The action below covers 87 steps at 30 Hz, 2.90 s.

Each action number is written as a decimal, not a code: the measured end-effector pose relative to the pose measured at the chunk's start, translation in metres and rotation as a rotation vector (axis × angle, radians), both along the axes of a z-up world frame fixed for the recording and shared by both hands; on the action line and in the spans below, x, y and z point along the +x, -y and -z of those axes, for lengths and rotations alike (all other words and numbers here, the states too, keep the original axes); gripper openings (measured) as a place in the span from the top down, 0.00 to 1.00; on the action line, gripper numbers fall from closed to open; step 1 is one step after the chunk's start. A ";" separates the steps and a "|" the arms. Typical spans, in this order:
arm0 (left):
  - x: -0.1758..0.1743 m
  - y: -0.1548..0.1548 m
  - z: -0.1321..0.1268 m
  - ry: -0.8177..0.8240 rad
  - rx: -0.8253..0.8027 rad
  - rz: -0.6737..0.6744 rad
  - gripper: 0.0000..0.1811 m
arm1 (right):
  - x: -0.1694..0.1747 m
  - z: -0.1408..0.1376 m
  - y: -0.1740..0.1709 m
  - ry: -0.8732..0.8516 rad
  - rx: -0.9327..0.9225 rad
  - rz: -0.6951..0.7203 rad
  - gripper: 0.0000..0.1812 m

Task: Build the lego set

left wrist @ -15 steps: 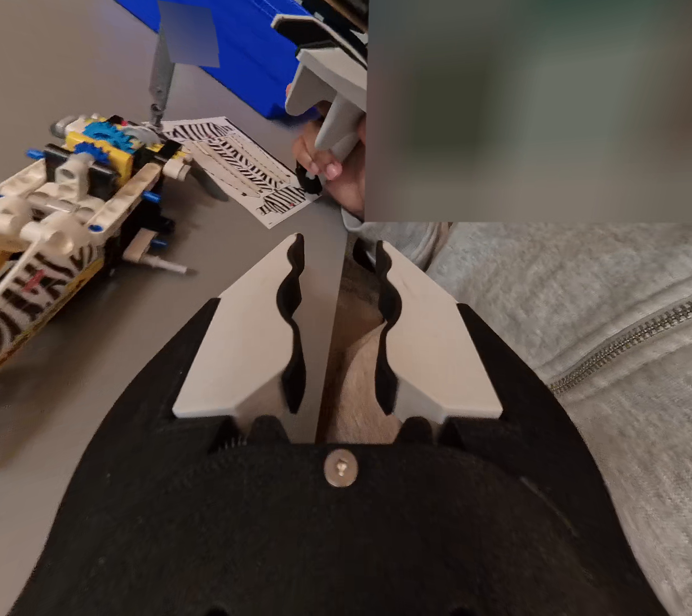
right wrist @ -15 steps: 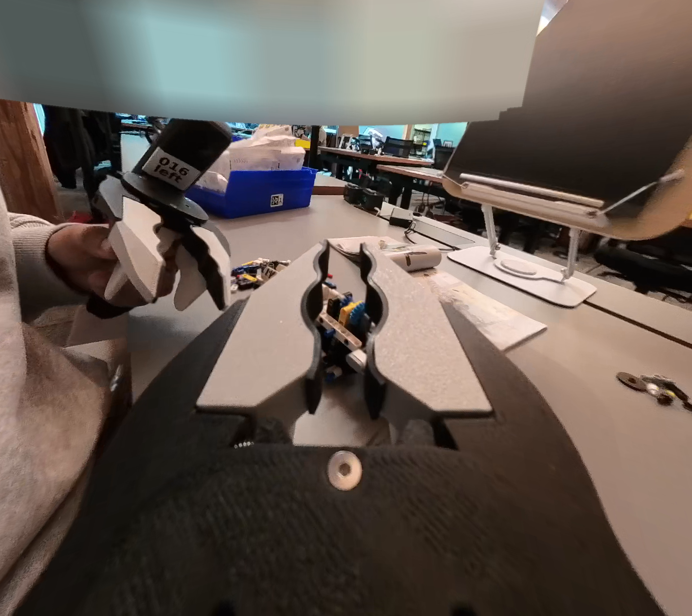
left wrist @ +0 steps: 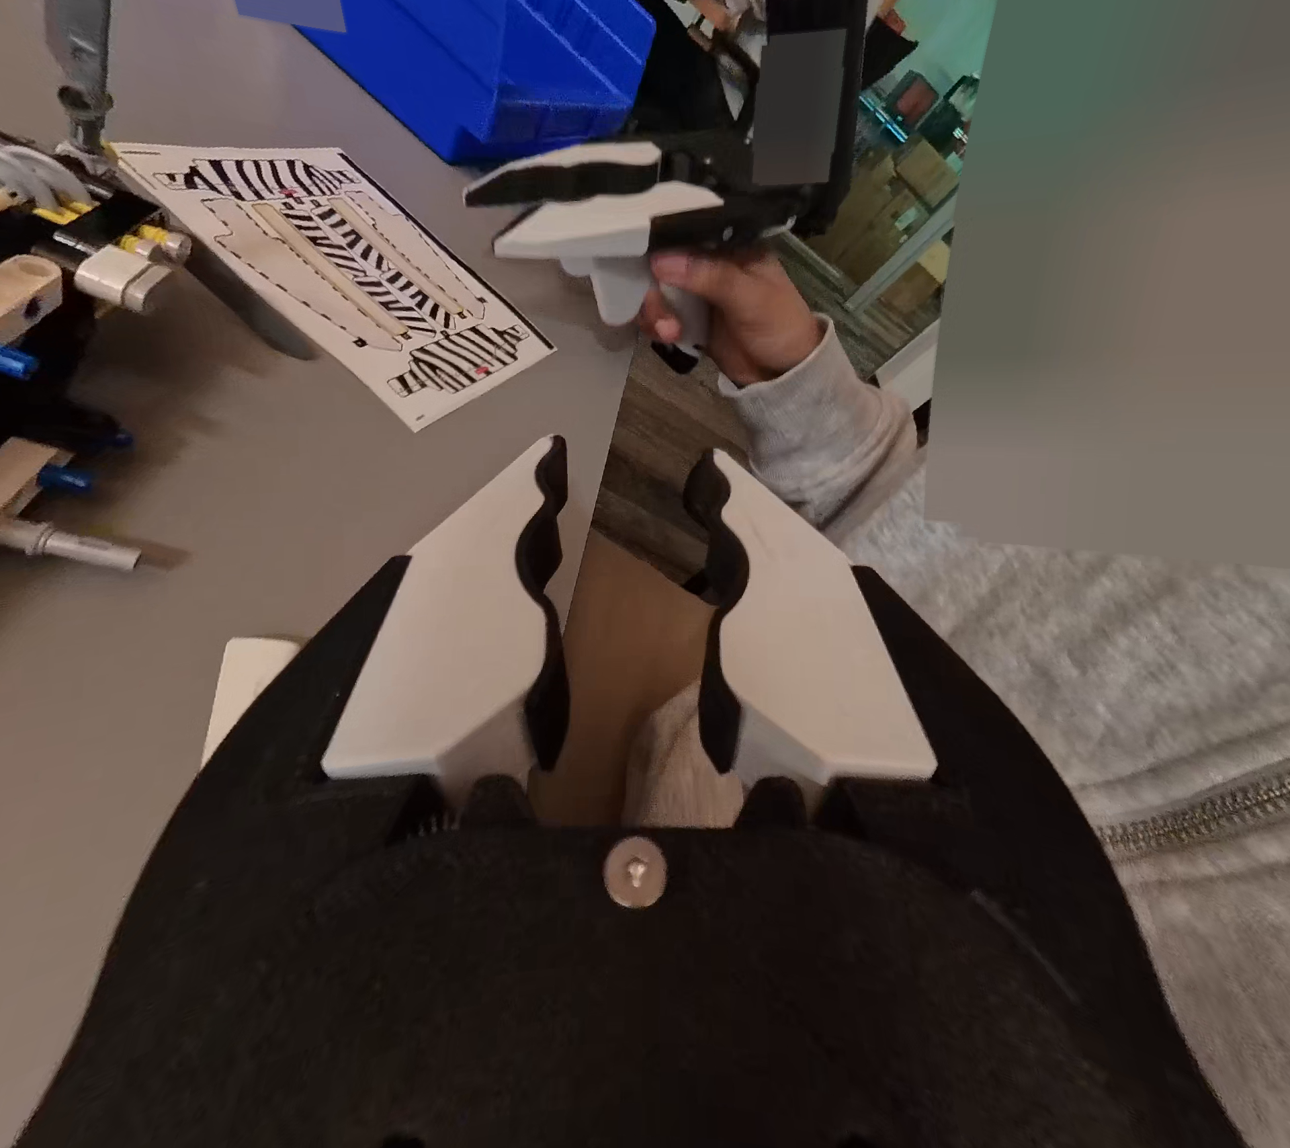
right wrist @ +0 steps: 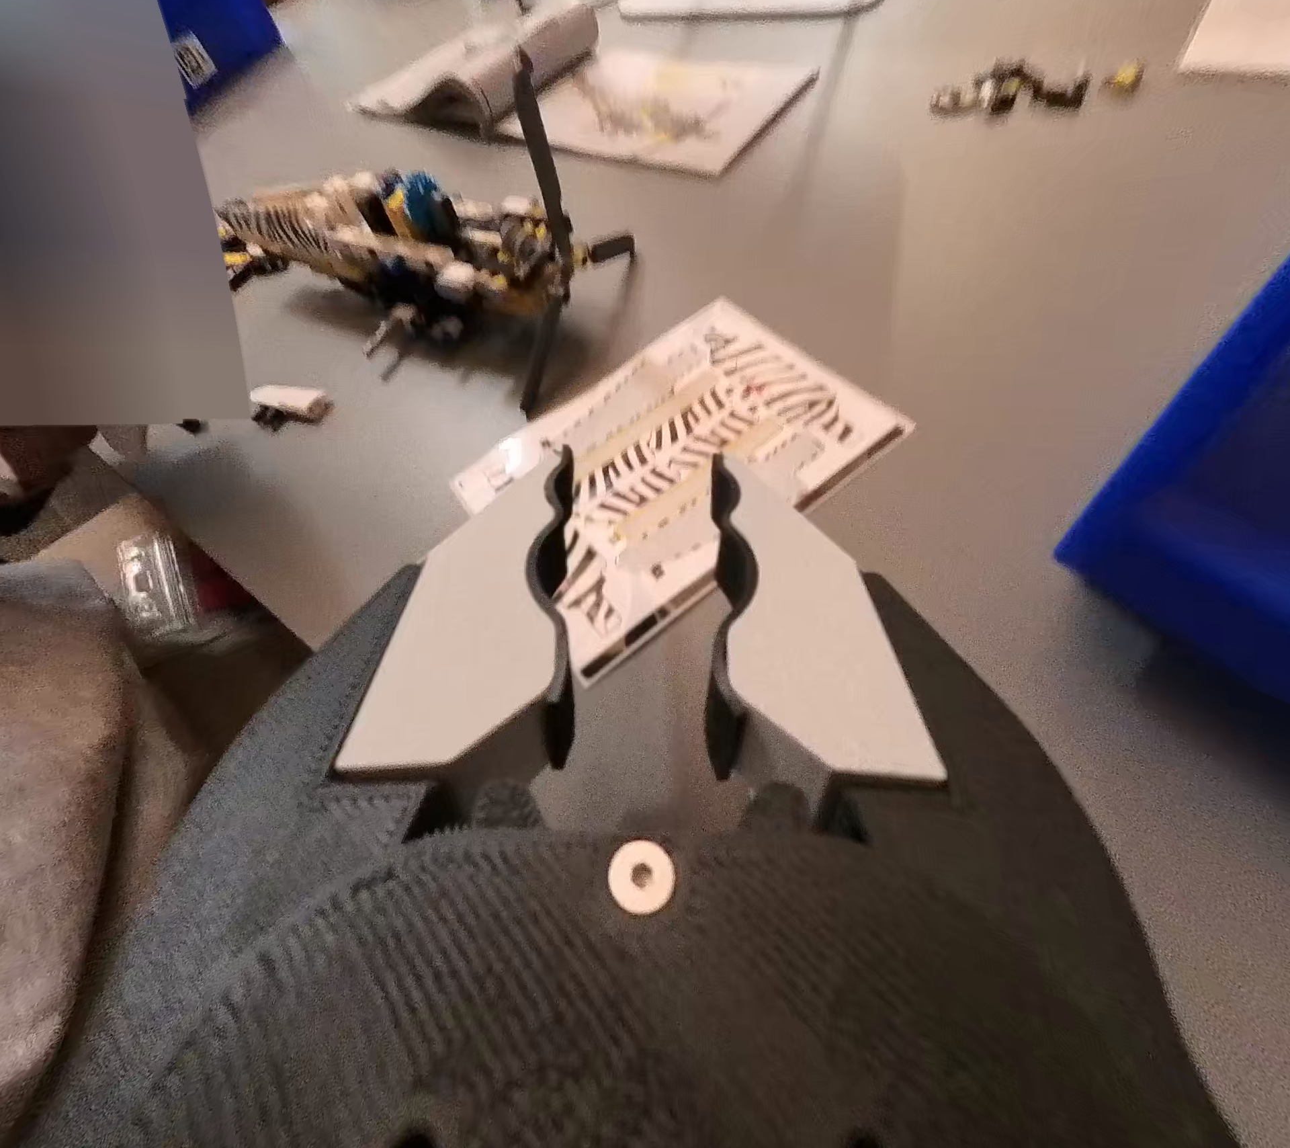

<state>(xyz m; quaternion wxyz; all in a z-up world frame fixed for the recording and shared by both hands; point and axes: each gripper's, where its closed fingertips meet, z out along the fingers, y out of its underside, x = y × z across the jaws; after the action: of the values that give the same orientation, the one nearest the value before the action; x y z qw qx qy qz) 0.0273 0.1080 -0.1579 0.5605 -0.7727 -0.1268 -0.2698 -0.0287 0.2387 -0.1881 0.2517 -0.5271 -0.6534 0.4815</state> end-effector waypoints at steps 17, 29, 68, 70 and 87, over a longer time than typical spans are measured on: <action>-0.013 -0.055 0.024 -0.086 -0.127 0.016 0.75 | 0.027 0.024 0.011 0.058 0.133 0.061 0.78; -0.032 -0.063 0.031 -0.179 -0.180 -0.123 0.73 | 0.012 0.032 0.010 0.098 0.280 0.057 0.77; -0.034 -0.067 0.062 -0.211 -0.384 -0.130 0.73 | 0.011 0.028 0.002 0.033 0.214 0.030 0.80; -0.034 -0.067 0.062 -0.211 -0.383 -0.128 0.73 | 0.014 0.031 0.007 0.064 0.224 0.009 0.81; -0.035 -0.067 0.058 -0.244 -0.365 -0.149 0.72 | 0.027 0.038 0.040 0.175 0.242 -0.087 0.84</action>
<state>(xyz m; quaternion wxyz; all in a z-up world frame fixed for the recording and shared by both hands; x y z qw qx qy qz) -0.0078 0.1748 -0.2163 0.4409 -0.8766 -0.1616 -0.1049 -0.0017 0.1988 -0.2263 0.2344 -0.5042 -0.7484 0.3616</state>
